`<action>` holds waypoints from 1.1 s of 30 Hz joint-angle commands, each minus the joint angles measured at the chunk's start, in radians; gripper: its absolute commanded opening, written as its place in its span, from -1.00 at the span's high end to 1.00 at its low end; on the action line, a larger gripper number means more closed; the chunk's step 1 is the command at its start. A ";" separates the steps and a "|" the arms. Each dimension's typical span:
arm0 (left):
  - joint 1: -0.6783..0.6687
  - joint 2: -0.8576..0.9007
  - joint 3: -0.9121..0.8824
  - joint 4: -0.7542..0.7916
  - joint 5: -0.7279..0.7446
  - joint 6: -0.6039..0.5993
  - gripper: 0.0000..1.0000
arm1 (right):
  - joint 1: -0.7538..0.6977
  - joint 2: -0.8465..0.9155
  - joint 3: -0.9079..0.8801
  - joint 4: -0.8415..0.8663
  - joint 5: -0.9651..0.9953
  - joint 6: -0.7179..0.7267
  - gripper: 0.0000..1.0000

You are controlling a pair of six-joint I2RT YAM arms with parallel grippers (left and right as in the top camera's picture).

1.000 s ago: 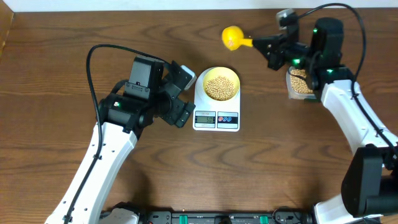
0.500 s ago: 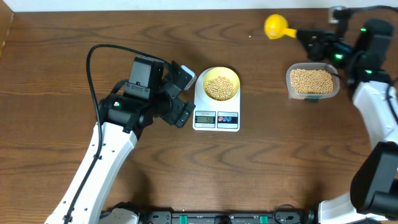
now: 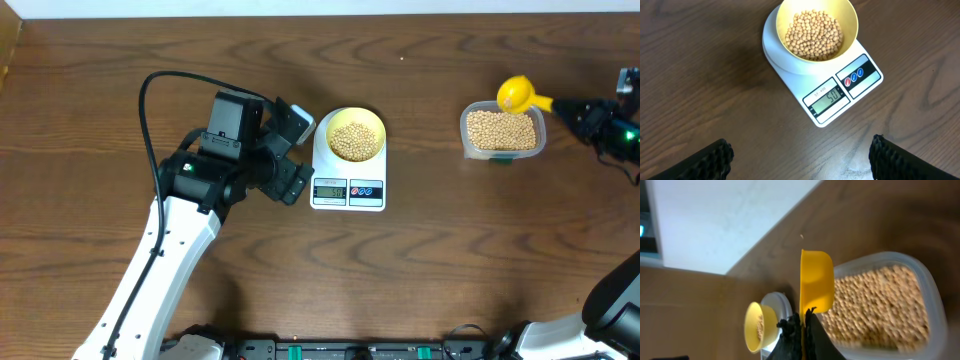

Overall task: Scoop item into bowl and weigh 50g on scale
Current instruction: 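Carry the scoop right over the soybean tub, then lower the scoop into the soybean tub with the right gripper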

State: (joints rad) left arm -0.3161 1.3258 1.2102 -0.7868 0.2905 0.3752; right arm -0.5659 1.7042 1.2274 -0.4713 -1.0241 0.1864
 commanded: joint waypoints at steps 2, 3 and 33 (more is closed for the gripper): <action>0.000 -0.006 -0.014 -0.002 0.016 0.017 -0.78 | -0.002 -0.055 0.001 -0.082 0.092 -0.171 0.97; 0.000 -0.006 -0.014 -0.002 0.015 0.017 -0.78 | -0.002 -0.064 0.001 -0.099 0.117 -0.194 0.98; 0.000 -0.006 -0.014 -0.002 0.016 0.017 -0.78 | 0.515 -0.262 0.001 -0.180 1.184 -0.560 0.98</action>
State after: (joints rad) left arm -0.3161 1.3258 1.2102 -0.7868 0.2909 0.3752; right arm -0.0834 1.4509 1.2274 -0.6495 -0.0032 -0.3592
